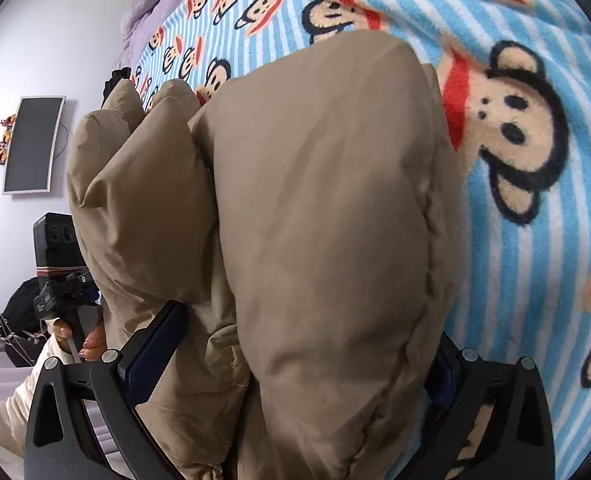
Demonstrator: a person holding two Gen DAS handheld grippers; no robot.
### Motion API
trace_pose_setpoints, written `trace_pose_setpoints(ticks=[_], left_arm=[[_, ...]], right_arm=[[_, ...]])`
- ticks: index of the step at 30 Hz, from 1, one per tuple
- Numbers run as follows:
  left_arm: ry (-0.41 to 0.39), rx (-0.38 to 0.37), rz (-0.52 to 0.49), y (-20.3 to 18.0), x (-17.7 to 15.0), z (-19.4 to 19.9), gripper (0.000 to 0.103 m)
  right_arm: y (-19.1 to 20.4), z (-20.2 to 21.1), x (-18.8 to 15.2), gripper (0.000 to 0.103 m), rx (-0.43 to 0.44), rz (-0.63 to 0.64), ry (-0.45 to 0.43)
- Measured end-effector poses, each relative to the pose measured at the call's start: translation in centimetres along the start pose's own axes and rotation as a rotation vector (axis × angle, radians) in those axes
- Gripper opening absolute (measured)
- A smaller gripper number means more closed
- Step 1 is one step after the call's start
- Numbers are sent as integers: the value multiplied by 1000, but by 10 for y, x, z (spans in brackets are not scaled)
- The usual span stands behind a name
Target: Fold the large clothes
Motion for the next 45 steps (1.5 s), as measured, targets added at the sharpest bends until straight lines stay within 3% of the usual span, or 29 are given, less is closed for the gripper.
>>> trace_pose_setpoints(ticks=[4, 10, 15, 18, 27, 32, 38, 45], left_arm=[[-2, -9, 17, -4, 1, -13, 103], [-51, 177, -72, -34, -4, -11, 99], [-94, 270, -131, -61, -11, -6, 82], [-118, 316, -176, -79, -16, -4, 77], [-187, 325, -224, -103, -27, 29, 74], [-242, 300, -214, -97, -23, 67, 73], [-272, 290, -235, -67, -4, 126, 74], [-285, 304, -230, 2, 29, 208, 74]], right_arm=[[-4, -9, 5, 103, 33, -49, 17], [-8, -9, 0, 98, 28, -110, 30], [-4, 8, -5, 58, 47, -116, 2], [-2, 19, -11, 45, 58, -118, -19], [14, 44, -20, 43, 127, -100, -57], [57, 42, -5, 43, 127, -68, -81], [100, 30, -1, 43, 134, -52, -119], [179, -13, 17, 43, 138, -40, -159]])
Point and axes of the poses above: each gripper's, at about its wrist camera, not at the fingertips, and z roughly against the way its jaws point, y to its left, x to its top, the point moved 4 cm from there along -z, roughly the way its jaws point, and after that the axes turned 9 degrees about -x, right-handed, at the moved point
